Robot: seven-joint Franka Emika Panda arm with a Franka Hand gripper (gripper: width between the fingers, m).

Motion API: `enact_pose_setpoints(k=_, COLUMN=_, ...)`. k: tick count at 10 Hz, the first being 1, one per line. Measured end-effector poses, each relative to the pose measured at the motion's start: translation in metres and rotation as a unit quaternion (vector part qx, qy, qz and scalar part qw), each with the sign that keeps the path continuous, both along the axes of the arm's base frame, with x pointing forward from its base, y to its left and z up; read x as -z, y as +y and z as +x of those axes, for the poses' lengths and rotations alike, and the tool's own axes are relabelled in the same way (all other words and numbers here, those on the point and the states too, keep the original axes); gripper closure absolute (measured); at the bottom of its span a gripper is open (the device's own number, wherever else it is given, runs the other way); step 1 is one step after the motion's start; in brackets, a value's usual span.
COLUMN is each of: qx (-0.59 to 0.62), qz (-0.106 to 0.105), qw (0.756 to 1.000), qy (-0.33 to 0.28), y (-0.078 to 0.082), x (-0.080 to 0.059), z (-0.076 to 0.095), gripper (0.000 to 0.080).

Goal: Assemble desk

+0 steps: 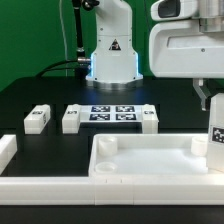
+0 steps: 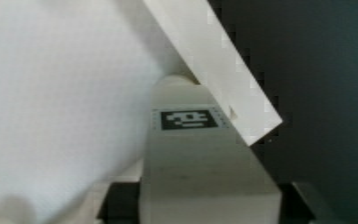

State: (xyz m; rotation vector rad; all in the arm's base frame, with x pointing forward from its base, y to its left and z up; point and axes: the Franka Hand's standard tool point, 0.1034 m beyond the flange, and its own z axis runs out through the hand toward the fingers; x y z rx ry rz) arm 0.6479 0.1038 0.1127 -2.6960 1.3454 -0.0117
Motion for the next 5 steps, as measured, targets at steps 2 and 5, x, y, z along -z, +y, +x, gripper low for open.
enact_pose_setpoints(k=2, qx=0.163, qz=0.047, qw=0.985, qy=0.012, y=-0.003, x=0.001, z=0.001, gripper=0.0503)
enact_pose_setpoints(k=5, qx=0.275, qz=0.059, qw=0.959, qy=0.034, y=0.007, x=0.001, z=-0.001, gripper=0.0502)
